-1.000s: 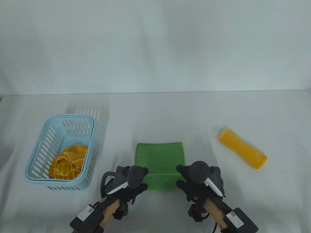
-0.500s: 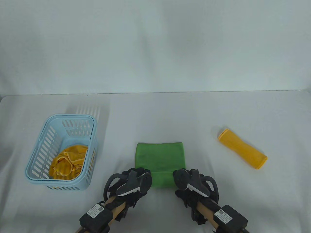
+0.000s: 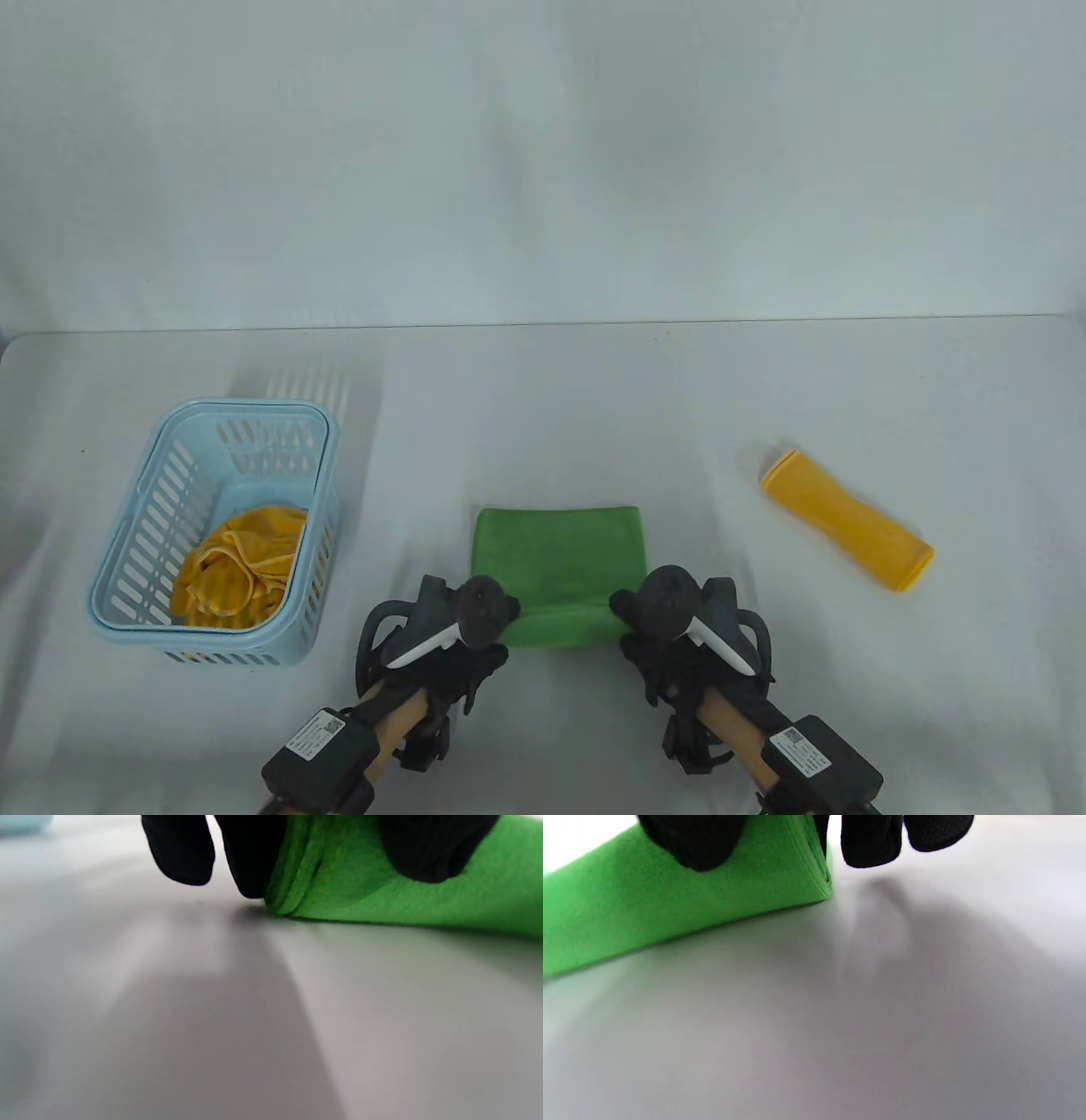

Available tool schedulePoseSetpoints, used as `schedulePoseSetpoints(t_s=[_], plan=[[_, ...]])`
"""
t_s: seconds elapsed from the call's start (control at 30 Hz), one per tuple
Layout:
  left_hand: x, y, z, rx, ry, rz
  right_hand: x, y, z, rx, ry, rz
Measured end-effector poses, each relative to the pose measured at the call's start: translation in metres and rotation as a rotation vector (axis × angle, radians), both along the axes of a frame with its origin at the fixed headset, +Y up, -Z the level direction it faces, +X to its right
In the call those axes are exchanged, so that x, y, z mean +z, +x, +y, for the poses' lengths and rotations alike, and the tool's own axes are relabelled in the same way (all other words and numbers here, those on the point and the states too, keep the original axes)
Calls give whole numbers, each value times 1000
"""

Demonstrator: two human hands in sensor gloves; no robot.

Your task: Roll square towel into towel roll

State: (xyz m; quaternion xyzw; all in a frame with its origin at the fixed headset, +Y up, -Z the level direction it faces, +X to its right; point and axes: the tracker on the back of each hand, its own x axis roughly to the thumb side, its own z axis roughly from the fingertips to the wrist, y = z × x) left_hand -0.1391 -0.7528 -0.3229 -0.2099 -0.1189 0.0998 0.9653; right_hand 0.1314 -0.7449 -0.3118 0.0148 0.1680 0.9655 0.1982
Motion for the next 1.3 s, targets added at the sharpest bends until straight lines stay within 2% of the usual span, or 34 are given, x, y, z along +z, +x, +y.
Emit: schedulePoseSetpoints(t_s=[0.13, 0.27, 0.47, 0.73, 0.83, 1.07, 1.23, 1.3], plan=[[-5, -13, 2, 123, -57, 95, -3, 11, -1, -138, -47, -102], [-6, -20, 4, 150, -56, 161, -5, 16, -1, -157, -50, -146], [-6, -20, 4, 102, -51, 193, -5, 19, -4, -120, -79, -194], [-9, -23, -2, -6, 47, 273, -9, 21, -9, -33, -25, -262], [-9, -26, -2, 11, 41, 283, -9, 24, -9, -54, -30, -275], [-8, -30, 7, 23, 97, 276, -7, 32, 0, -98, -7, -302], [1, -20, 25, -7, 212, 192, 1, 26, 18, -103, 85, -252], [5, -12, 30, -3, 245, 116, 5, 20, 24, -105, 122, -193]])
